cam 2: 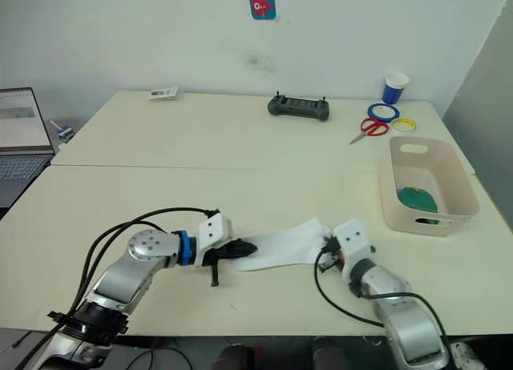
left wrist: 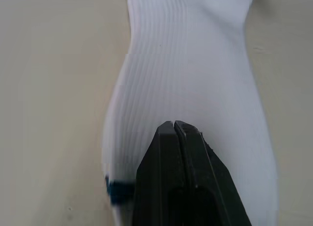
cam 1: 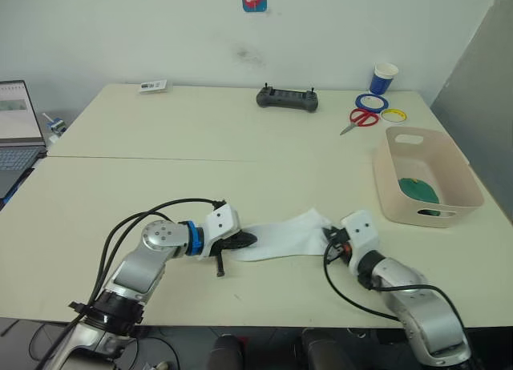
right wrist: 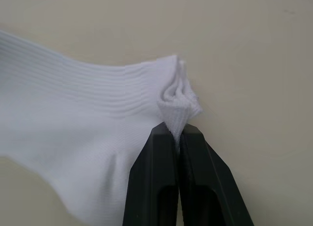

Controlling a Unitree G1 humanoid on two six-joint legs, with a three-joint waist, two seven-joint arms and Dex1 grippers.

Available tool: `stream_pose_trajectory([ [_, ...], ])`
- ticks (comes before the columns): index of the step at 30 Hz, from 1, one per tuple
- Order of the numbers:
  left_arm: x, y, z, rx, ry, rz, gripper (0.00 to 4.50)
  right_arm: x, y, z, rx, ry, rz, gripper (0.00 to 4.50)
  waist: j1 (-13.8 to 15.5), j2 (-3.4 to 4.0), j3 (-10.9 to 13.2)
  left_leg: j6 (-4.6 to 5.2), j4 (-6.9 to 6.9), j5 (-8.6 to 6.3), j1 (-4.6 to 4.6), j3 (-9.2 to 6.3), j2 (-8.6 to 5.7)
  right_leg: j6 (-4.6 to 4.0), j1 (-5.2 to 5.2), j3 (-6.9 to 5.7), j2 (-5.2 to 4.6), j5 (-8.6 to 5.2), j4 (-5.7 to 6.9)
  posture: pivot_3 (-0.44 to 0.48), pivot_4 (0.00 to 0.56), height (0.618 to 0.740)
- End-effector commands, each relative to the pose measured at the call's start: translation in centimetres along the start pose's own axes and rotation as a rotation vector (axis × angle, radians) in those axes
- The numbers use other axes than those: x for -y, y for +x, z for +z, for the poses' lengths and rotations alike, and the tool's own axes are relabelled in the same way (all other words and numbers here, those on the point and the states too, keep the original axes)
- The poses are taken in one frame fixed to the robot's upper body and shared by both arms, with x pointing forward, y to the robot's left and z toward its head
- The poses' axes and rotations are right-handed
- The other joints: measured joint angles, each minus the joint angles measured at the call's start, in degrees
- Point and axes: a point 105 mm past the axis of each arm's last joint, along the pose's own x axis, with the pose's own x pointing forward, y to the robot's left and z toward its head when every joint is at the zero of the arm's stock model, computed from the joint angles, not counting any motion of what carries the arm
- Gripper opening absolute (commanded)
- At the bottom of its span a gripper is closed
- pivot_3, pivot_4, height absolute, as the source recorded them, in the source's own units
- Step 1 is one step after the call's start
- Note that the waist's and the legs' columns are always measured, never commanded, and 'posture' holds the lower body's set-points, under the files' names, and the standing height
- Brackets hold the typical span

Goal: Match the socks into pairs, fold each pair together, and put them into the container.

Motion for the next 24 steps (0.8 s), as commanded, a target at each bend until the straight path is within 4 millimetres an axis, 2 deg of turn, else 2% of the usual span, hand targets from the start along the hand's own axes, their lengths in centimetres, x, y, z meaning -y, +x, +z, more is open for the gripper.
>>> stream_pose_trajectory([
  [1, -0.4, 0.8, 0.9, 0.029, 0.006, 0.026, 0.0, -0.5, -0.9, 3.5, 0.115, -0.019, 0.077, 0.01, -0.03, 0.0, 0.0, 0.0, 0.0, 0.0, 0.0, -0.01, 0.01, 0.0, 0.0, -0.01, 0.02, 0.0, 0.0, 0.0, 0.15, 0.74],
  [7, 0.2, 2.4, -0.3, 0.0, -0.003, 0.028, 0.0, -4.0, -1.1, 5.2, 0.102, 0.019, 0.279, 0.01, -0.68, 0.01, 0.0, 0.01, -0.05, 0.0, 0.04, -0.12, 0.1, -0.01, 0.0, -0.08, 0.11, 0.0, 0.04, 0.0, 0.15, 0.74],
  [12, -0.1, 1.0, -0.3, 0.0, -0.029, 0.045, 0.0, -6.7, 0.0, 6.0, 0.072, 0.107, 0.407, 0.01, -0.74, 0.02, -0.01, 0.0, -0.02, 0.0, 0.06, -0.1, 0.08, -0.01, 0.02, -0.04, 0.1, 0.01, 0.06, 0.0, 0.15, 0.74],
  [18, -0.5, -1.1, 0.2, -0.006, -0.036, 0.055, 0.0, -8.7, 1.6, 6.0, 0.015, 0.153, 0.508, 0.01, -0.81, 0.02, 0.0, 0.0, -0.03, 0.0, 0.04, -0.11, 0.08, -0.02, 0.0, -0.06, 0.09, 0.0, 0.05, 0.0, 0.15, 0.74],
  [24, -0.9, -3.3, -1.1, -0.065, -0.058, 0.074, 0.0, -10.3, 3.0, 6.1, -0.029, 0.15, 0.587, 0.01, -0.78, 0.05, 0.02, 0.01, -0.05, 0.0, 0.02, -0.12, 0.09, -0.03, -0.03, -0.08, 0.08, -0.01, 0.04, 0.0, 0.15, 0.74],
])
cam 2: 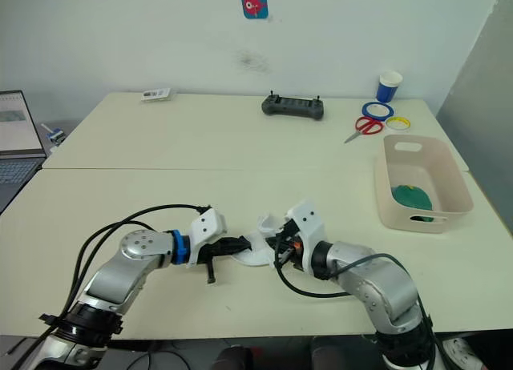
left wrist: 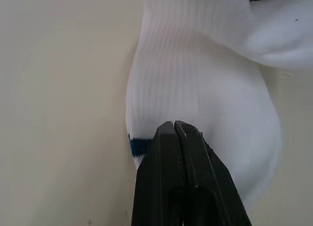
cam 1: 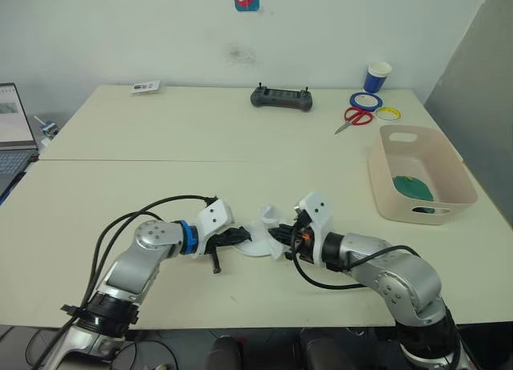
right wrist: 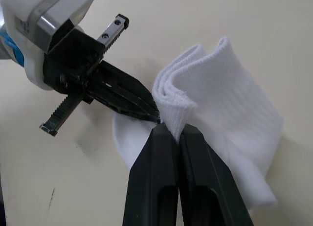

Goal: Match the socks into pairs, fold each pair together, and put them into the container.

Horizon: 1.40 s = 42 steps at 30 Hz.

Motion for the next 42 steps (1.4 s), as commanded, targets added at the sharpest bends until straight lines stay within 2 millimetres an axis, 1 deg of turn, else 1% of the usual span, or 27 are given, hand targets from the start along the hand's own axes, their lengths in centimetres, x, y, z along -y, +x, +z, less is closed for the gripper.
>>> stream_pose_trajectory([
  [1, -0.5, -1.0, 0.4, 0.013, 0.004, 0.022, 0.0, -1.0, 1.0, 0.8, 0.011, -0.025, 0.059, 0.01, 0.01, 0.0, 0.0, 0.0, 0.0, 0.0, 0.0, 0.0, 0.0, 0.0, 0.0, 0.0, 0.0, 0.0, 0.0, 0.0, 0.15, 0.74],
  [5, -0.1, -0.6, 0.0, 0.006, 0.024, 0.016, 0.0, -1.3, 2.5, 0.9, -0.008, -0.028, 0.083, 0.01, 0.01, 0.01, 0.01, 0.0, 0.0, 0.0, -0.01, 0.0, 0.0, 0.0, 0.0, 0.0, 0.0, 0.0, 0.0, 0.0, 0.15, 0.74],
  [9, 0.2, -0.3, 0.0, 0.014, 0.032, 0.013, 0.0, -1.5, 3.6, 0.8, -0.026, -0.028, 0.093, 0.01, 0.01, 0.01, 0.01, 0.0, 0.0, 0.0, -0.02, 0.01, 0.0, 0.0, -0.01, 0.0, 0.0, 0.0, 0.0, 0.0, 0.15, 0.74],
  [13, -0.1, -0.4, 0.1, 0.022, 0.025, 0.029, 0.0, -1.2, 4.1, 0.2, -0.055, -0.023, 0.082, 0.01, 0.01, 0.01, 0.01, 0.0, 0.0, 0.0, -0.02, 0.01, 0.0, 0.0, -0.02, -0.01, 0.0, 0.0, 0.0, 0.0, 0.15, 0.74],
  [15, -0.5, -0.6, 0.2, 0.023, 0.029, 0.042, 0.0, -0.8, 4.1, 0.1, -0.048, -0.011, 0.063, 0.01, 0.01, 0.02, 0.01, 0.0, 0.0, 0.0, -0.02, 0.0, 0.0, 0.0, -0.02, -0.01, 0.0, 0.0, 0.0, 0.0, 0.15, 0.74],
  [17, -1.0, -0.9, 0.4, 0.025, 0.026, 0.061, 0.0, -0.8, 3.9, 0.6, -0.027, -0.009, 0.064, 0.55, 0.02, 0.02, 0.01, 0.0, 0.0, 0.0, -0.02, 0.0, 0.0, 0.0, -0.02, -0.01, 0.0, 0.0, 0.0, 0.0, 0.15, 0.74],
  [18, -1.4, -1.1, 0.4, 0.027, 0.02, 0.077, 0.0, -1.0, 3.7, 1.0, -0.016, -0.016, 0.07, 0.76, 0.01, 0.02, 0.01, 0.0, 0.0, 0.0, -0.02, 0.0, 0.0, 0.0, -0.02, -0.01, 0.0, 0.0, 0.0, 0.0, 0.15, 0.74],
  [19, -1.9, -1.5, 0.5, 0.03, 0.011, 0.097, 0.0, -1.2, 3.4, 1.5, -0.002, -0.021, 0.078, 1.07, 0.01, 0.02, 0.01, 0.0, 0.0, 0.0, -0.02, 0.0, 0.0, 0.0, -0.02, -0.02, 0.0, 0.0, 0.0, 0.0, 0.15, 0.74],
  [24, -4.1, -3.4, 0.7, 0.032, -0.01, 0.194, 0.0, -2.2, 1.6, 4.1, 0.076, -0.076, 0.106, 2.79, 0.02, 0.03, 0.03, 0.0, 0.0, 0.0, -0.06, -0.04, 0.0, 0.0, -0.05, -0.05, 0.0, 0.0, 0.0, 0.0, 0.15, 0.74],
  [26, -5.2, -4.1, 1.2, 0.042, 0.003, 0.229, 0.0, -2.0, 0.8, 5.0, 0.101, -0.108, 0.098, 2.79, 0.02, 0.05, 0.04, 0.0, -0.01, 0.0, -0.06, -0.06, 0.01, 0.0, -0.05, -0.07, 0.0, 0.0, 0.0, 0.0, 0.15, 0.74],
  [29, -6.4, -4.5, 3.2, 0.089, 0.04, 0.251, 0.0, -0.4, 0.0, 5.6, 0.11, -0.189, 0.017, 2.79, 0.22, 0.03, 0.05, 0.0, 0.0, 0.0, -0.07, -0.08, 0.0, 0.0, -0.04, -0.13, 0.0, 0.0, 0.0, 0.0, 0.15, 0.74],
  [31, -6.4, -4.3, 5.1, 0.131, 0.07, 0.216, 0.0, 0.8, -0.2, 5.3, 0.104, -0.212, -0.04, 2.4, 0.48, 0.01, 0.06, 0.0, 0.0, 0.0, -0.1, -0.09, -0.01, 0.0, -0.04, -0.16, -0.02, 0.0, -0.04, 0.0, 0.15, 0.74],
  [32, -6.0, -4.1, 5.9, 0.147, 0.082, 0.18, 0.0, 1.5, -0.2, 5.0, 0.097, -0.227, -0.072, 2.19, 0.49, 0.01, 0.06, 0.0, 0.01, 0.0, -0.12, -0.08, -0.04, 0.0, -0.03, -0.15, -0.03, 0.0, -0.04, 0.0, 0.15, 0.74],
  [35, -4.3, -3.1, 7.8, 0.161, 0.142, 0.048, 0.0, 2.2, 0.6, 3.8, 0.07, -0.249, -0.101, 1.1, 0.17, 0.0, 0.06, 0.0, -0.01, 0.0, -0.12, -0.04, -0.04, 0.01, -0.04, -0.1, -0.03, -0.01, -0.06, 0.0, 0.15, 0.74],
  [36, -3.8, -2.7, 8.3, 0.166, 0.159, 0.015, 0.0, 2.3, 0.9, 3.5, 0.066, -0.248, -0.102, 0.79, 0.1, 0.0, 0.06, 0.0, -0.02, 0.0, -0.12, -0.04, -0.03, 0.01, -0.04, -0.1, -0.03, -0.01, -0.06, 0.0, 0.15, 0.74],
  [38, -3.0, -2.1, 8.9, 0.177, 0.179, -0.036, 0.0, 2.5, 1.4, 3.1, 0.06, -0.24, -0.105, 0.03, -0.02, 0.0, 0.07, 0.0, -0.05, 0.0, -0.12, -0.05, -0.02, 0.0, -0.05, -0.1, -0.01, -0.01, -0.06, 0.0, 0.15, 0.74],
  [40, -2.6, -1.1, 9.0, 0.17, 0.219, -0.062, 0.0, 2.6, 2.0, 2.3, 0.037, -0.252, -0.098, 0.03, -0.17, 0.0, 0.07, 0.0, -0.05, 0.0, -0.11, -0.03, 0.0, 0.0, -0.07, -0.07, 0.01, -0.01, -0.04, 0.0, 0.15, 0.74],
  [42, -2.3, -0.3, 8.4, 0.15, 0.243, -0.081, 0.0, 2.3, 2.7, 1.8, 0.022, -0.254, -0.086, 0.03, -0.17, 0.0, 0.07, 0.0, -0.04, 0.0, -0.09, -0.04, 0.01, 0.0, -0.07, -0.08, 0.02, -0.01, -0.02, 0.0, 0.15, 0.74],
])
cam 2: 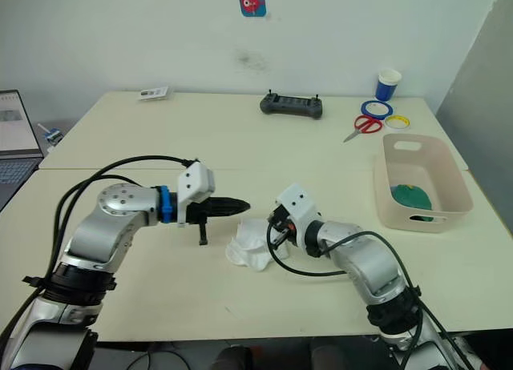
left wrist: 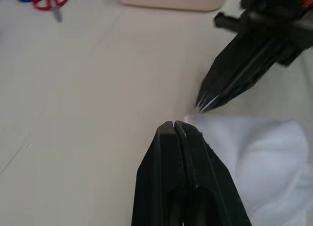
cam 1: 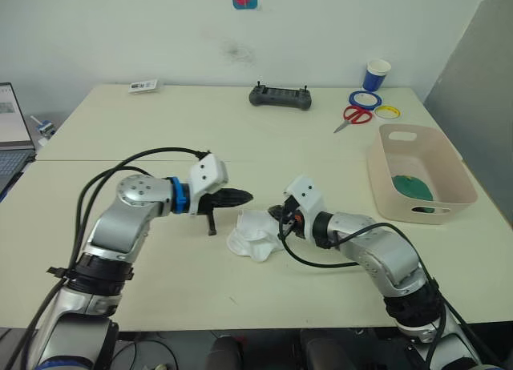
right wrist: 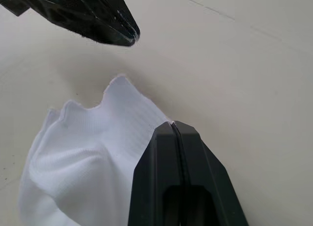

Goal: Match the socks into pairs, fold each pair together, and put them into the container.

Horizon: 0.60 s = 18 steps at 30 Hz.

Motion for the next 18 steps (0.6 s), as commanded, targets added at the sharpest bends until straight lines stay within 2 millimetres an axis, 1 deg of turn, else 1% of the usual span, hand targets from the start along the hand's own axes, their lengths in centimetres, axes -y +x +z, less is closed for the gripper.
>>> stream_pose_trajectory([
  [1, 0.4, 0.9, -0.3, -0.027, 0.079, -0.036, 0.0, -0.8, 0.9, 0.2, 0.019, -0.033, 0.021, 0.03, 0.01, 0.0, 0.0, 0.0, 0.0, 0.0, 0.0, 0.0, 0.0, 0.0, 0.0, 0.0, 0.0, 0.0, 0.01, 0.0, 0.15, 0.74],
  [3, 0.5, 1.3, -1.2, -0.05, 0.099, -0.041, 0.0, -1.1, 1.6, -0.5, -0.006, -0.042, 0.023, 0.03, 0.03, 0.0, 0.0, 0.0, 0.01, 0.0, 0.01, 0.0, 0.0, 0.0, 0.0, 0.01, 0.0, 0.0, 0.02, 0.0, 0.15, 0.74],
  [6, 0.4, 1.5, -1.9, -0.063, 0.088, -0.034, 0.0, -1.5, 2.0, -1.5, -0.042, -0.054, 0.025, 0.03, 0.14, 0.0, 0.0, 0.0, 0.02, 0.0, 0.0, 0.0, 0.0, 0.0, 0.0, 0.0, 0.0, 0.0, 0.02, 0.0, 0.15, 0.74],
  [8, 0.6, 1.5, -2.9, -0.09, 0.09, -0.041, 0.0, -1.3, 1.9, -1.5, -0.032, -0.088, 0.002, 0.03, 0.16, 0.0, 0.0, 0.0, 0.03, 0.0, -0.01, 0.0, -0.01, 0.0, 0.0, 0.0, 0.0, 0.0, 0.0, 0.0, 0.15, 0.74],
  [10, 0.9, 1.6, -3.8, -0.113, 0.094, -0.045, 0.0, -0.9, 1.4, -0.7, -0.006, -0.131, -0.029, 0.03, 0.19, 0.0, 0.0, 0.0, 0.02, 0.0, -0.01, 0.0, -0.01, 0.0, 0.0, 0.0, -0.01, 0.0, 0.0, 0.0, 0.15, 0.74],
  [12, 1.1, 1.8, -4.2, -0.117, 0.093, -0.05, 0.0, -0.7, 0.3, 0.4, 0.033, -0.121, -0.038, 0.03, 0.24, 0.0, 0.0, 0.0, 0.02, 0.0, -0.01, 0.0, -0.01, 0.0, 0.0, 0.0, -0.01, 0.0, 0.0, 0.0, 0.15, 0.74],
  [15, 1.6, 2.3, -4.5, -0.122, 0.081, -0.067, 0.0, -1.6, -1.2, 0.9, 0.064, -0.102, 0.007, 0.03, 0.28, 0.0, 0.0, 0.0, 0.03, 0.0, -0.04, -0.04, -0.01, 0.0, 0.0, -0.03, -0.01, 0.0, 0.0, 0.0, 0.15, 0.74],
  [18, 1.8, 2.3, -5.6, -0.164, 0.067, -0.073, 0.0, -3.0, -2.0, 0.5, 0.074, -0.09, 0.088, 0.03, 0.28, 0.0, 0.0, 0.0, 0.03, 0.0, -0.02, -0.07, -0.01, 0.0, 0.02, -0.05, -0.01, 0.0, 0.0, 0.0, 0.15, 0.74],
])
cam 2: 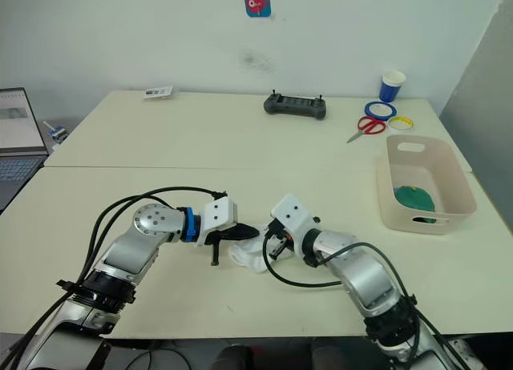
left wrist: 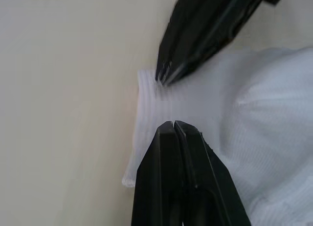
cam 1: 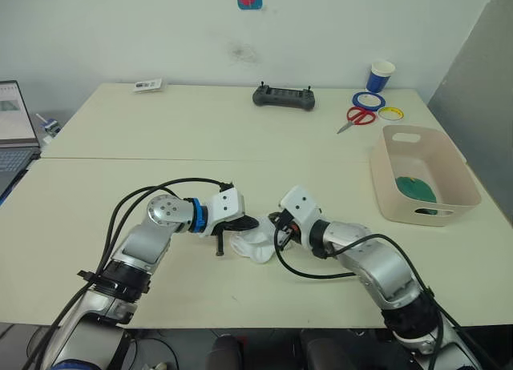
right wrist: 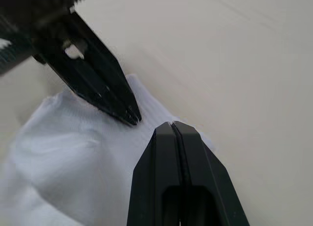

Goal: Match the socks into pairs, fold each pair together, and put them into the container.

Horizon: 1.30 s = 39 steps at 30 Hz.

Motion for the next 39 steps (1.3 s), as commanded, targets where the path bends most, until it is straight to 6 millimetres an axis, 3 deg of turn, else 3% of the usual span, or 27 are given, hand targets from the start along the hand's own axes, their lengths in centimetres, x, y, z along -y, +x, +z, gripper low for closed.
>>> stream_pose_trajectory([
  [1, 0.2, 0.2, -0.8, -0.043, 0.012, -0.008, 0.0, -1.7, -0.8, 0.6, 0.048, 0.01, 0.099, 0.03, -0.03, 0.0, 0.0, 0.0, 0.0, 0.0, 0.02, 0.0, 0.0, 0.0, 0.01, 0.0, 0.0, 0.0, 0.0, 0.0, 0.15, 0.74],
  [6, -0.1, 0.0, -0.8, -0.046, -0.023, 0.005, 0.0, -3.3, -0.4, -0.4, 0.054, 0.117, 0.223, 0.03, -0.17, 0.0, 0.0, 0.0, 0.03, 0.0, 0.05, 0.03, 0.0, 0.0, 0.03, 0.03, 0.0, 0.01, 0.02, 0.0, 0.15, 0.74],
  [9, -0.4, -0.3, 0.4, 0.002, -0.025, 0.001, 0.0, -4.0, -0.2, -1.4, 0.006, 0.106, 0.282, 0.03, -0.14, 0.0, 0.0, 0.0, 0.03, 0.0, 0.06, 0.01, 0.0, 0.0, 0.04, -0.01, 0.01, 0.01, 0.03, 0.0, 0.15, 0.74],
  [11, 0.6, -1.0, 2.0, 0.051, -0.027, -0.09, 0.0, -4.1, -0.2, -1.7, -0.008, 0.075, 0.292, 0.03, -0.12, -0.05, 0.03, 0.0, 0.03, 0.0, 0.04, 0.0, 0.0, 0.0, 0.04, 0.0, 0.0, 0.0, 0.03, 0.0, 0.15, 0.74],
  [15, 2.2, -2.3, 3.1, 0.044, 0.017, -0.216, 0.0, -3.6, -0.4, -1.1, 0.011, 0.019, 0.276, 0.03, -0.18, -0.1, 0.08, 0.0, 0.01, 0.0, 0.01, 0.02, 0.0, 0.0, 0.01, 0.0, 0.0, 0.0, -0.01, 0.0, 0.15, 0.74],
  [19, 1.2, -1.5, 3.5, 0.039, 0.074, -0.161, 0.0, -2.7, -1.5, 0.6, 0.053, -0.024, 0.243, 0.03, 0.01, -0.08, 0.1, 0.0, 0.02, 0.0, 0.03, 0.01, 0.0, -0.01, 0.02, -0.01, 0.0, -0.01, 0.01, 0.0, 0.15, 0.74],
  [22, 0.8, -0.5, 2.3, -0.007, 0.132, -0.13, 0.0, -1.5, -1.9, 1.0, 0.06, -0.03, 0.187, 0.03, 0.11, -0.09, 0.1, 0.0, 0.06, 0.0, 0.03, 0.01, -0.02, 0.0, 0.05, -0.01, -0.01, 0.0, 0.01, 0.0, 0.15, 0.74],
  [26, 0.7, 0.2, 0.6, -0.058, 0.144, -0.122, 0.0, 0.1, -1.0, 0.1, 0.031, -0.032, 0.102, 0.03, 0.1, -0.09, 0.1, 0.0, 0.05, 0.0, 0.03, 0.02, -0.02, 0.0, 0.04, 0.0, 0.0, 0.0, 0.0, 0.0, 0.15, 0.74],
  [32, 0.8, -0.7, -1.3, -0.128, 0.147, -0.13, 0.0, -0.4, 0.2, -2.6, -0.055, -0.028, 0.09, 0.03, -0.05, -0.09, 0.1, 0.0, 0.01, 0.0, 0.04, 0.02, 0.01, -0.01, 0.02, 0.0, 0.02, 0.0, 0.02, 0.0, 0.15, 0.74],
  [39, 0.9, -2.1, -2.5, -0.147, 0.148, -0.136, 0.0, -0.3, -1.4, -5.2, -0.156, -0.09, 0.086, 0.03, -0.06, -0.1, 0.08, 0.0, 0.04, 0.0, 0.12, 0.04, 0.0, -0.01, 0.1, 0.03, 0.0, 0.0, 0.03, 0.0, 0.15, 0.74],
])
